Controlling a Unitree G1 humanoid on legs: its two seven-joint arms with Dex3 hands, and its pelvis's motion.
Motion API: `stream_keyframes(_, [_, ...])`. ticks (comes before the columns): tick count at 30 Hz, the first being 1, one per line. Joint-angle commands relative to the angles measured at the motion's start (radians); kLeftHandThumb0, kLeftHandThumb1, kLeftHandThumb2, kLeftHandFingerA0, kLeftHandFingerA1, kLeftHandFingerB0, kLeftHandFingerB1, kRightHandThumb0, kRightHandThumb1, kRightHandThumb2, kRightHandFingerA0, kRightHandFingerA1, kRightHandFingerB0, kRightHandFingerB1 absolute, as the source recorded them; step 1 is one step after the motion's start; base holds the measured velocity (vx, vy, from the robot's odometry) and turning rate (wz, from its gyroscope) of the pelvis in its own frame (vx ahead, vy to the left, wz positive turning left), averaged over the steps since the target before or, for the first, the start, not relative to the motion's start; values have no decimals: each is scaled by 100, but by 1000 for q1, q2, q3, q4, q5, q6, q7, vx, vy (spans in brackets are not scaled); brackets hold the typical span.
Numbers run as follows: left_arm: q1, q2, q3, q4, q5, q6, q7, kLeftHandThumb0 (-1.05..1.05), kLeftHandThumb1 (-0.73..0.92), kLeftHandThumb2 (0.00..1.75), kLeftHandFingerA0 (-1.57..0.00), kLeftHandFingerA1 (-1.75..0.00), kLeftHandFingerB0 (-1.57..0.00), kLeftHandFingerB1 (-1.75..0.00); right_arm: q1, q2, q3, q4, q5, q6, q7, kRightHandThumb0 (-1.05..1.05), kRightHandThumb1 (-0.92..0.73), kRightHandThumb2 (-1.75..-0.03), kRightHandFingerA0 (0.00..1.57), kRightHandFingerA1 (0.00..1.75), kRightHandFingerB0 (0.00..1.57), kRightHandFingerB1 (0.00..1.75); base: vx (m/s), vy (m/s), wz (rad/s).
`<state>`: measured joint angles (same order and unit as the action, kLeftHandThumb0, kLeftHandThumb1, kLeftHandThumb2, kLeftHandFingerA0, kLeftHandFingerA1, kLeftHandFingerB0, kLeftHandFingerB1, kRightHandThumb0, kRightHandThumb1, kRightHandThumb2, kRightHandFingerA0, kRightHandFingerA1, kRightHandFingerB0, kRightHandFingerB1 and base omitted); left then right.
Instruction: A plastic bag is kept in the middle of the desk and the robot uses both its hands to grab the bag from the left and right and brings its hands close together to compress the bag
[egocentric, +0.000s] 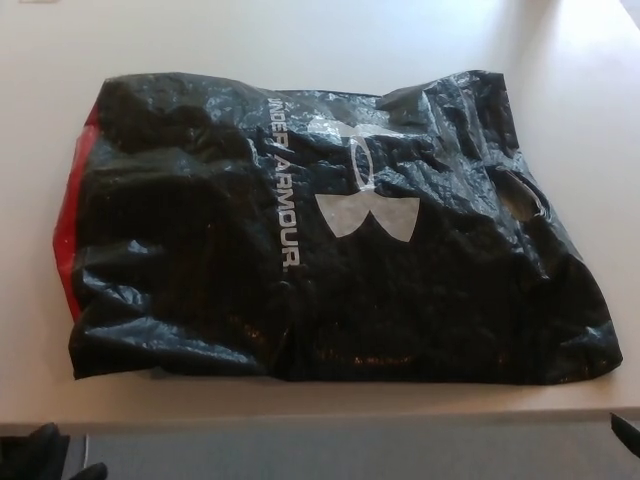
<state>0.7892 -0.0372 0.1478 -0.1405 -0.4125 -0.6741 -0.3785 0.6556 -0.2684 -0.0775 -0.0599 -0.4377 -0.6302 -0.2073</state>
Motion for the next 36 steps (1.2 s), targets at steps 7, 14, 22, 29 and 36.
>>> stream_keyframes(7, [-65, 2, 95, 22, -46, -289, -63, -66, 69, 96, -30, -54, -16, -45, -11, -13, -28, -16, 58, -85, 1, -71, -50, -90, 4, 37, 4, 33, 0, 0, 0])
stream_keyframes(14, [-437, 198, 328, 42, 73, -222, 129, -72, 92, 70, -48, -43, -40, -37, -282, -47, -70, -216, 161, 176, 97, -91, -61, -100, 0, 11, 0, 6, 0, 0, 0])
stream_keyframes(22, [-792, 351, 421, 262, 280, -30, 325, -72, 82, 65, -49, -47, -43, -40, -716, -54, -64, -243, 330, 486, 207, -98, -64, -101, 0, 11, 0, 0, 0, 0, 0])
stream_keyframes(29, [-875, 317, 375, 328, 385, -3, 361, -72, 83, 65, -46, -49, -42, -40, -891, -16, -45, -152, 292, 628, 242, -98, -61, -100, 0, 11, 0, 0, 0, 0, 0])
stream_keyframes(36, [-967, 302, 328, 409, 486, 26, 430, -66, 84, 65, -48, -54, -39, -43, -987, -16, -34, -74, 235, 714, 267, -101, -62, -103, 0, 11, 0, 0, 0, 0, 0])
